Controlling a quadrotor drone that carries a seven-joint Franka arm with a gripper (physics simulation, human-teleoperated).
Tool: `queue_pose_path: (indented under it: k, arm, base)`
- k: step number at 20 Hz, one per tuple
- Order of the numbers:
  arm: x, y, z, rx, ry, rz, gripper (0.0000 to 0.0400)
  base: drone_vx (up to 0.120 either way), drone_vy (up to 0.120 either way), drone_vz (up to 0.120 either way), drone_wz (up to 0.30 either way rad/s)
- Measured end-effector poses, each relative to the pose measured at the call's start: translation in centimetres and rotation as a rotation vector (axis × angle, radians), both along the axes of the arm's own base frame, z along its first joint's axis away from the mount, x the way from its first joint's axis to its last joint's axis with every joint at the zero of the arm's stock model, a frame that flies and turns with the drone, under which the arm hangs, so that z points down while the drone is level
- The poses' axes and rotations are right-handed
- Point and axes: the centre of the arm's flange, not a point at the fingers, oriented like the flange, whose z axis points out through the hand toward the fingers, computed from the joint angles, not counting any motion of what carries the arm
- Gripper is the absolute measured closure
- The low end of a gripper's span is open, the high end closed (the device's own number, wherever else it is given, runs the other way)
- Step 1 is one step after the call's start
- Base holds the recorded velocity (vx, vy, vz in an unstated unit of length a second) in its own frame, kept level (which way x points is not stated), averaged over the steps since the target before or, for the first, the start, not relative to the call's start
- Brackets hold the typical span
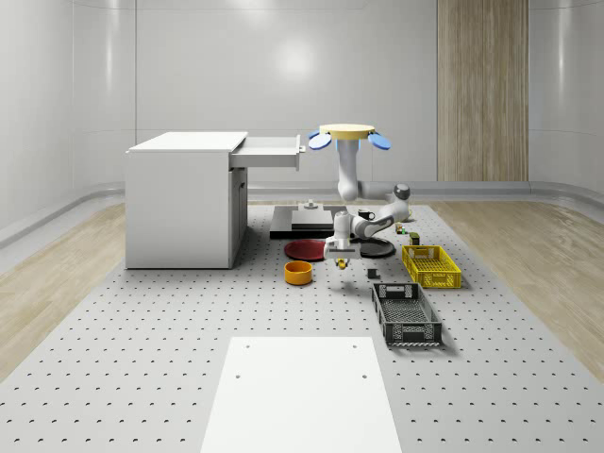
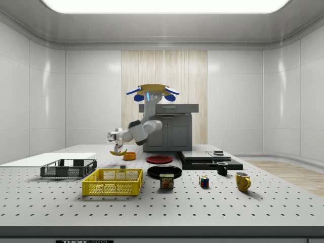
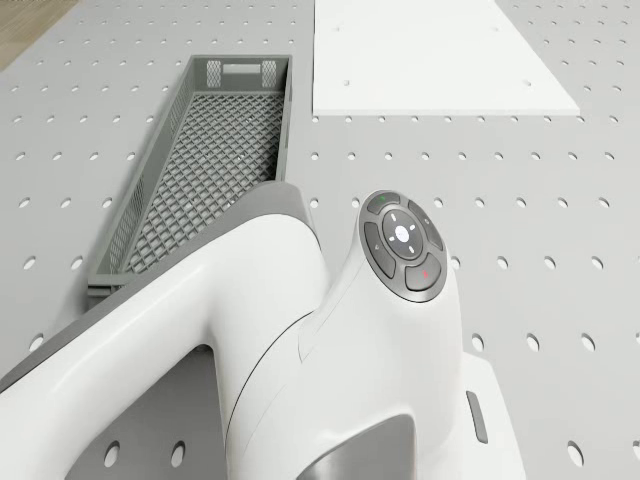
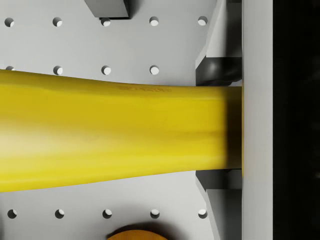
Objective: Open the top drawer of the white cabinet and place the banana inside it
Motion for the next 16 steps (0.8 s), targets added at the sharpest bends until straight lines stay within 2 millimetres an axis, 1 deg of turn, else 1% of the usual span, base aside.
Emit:
queue_pose_path:
  k: [6, 16]
  arm:
    - [0.01, -0.01, -0.85, 0.0, 0.0, -0.005, 0.02]
    - [0.01, -0.01, -1.14, 0.0, 0.0, -0.007, 0.02]
  base:
    - [-0.12, 0.0, 0.12, 0.0]
    - [-0.12, 0.0, 0.12, 0.0]
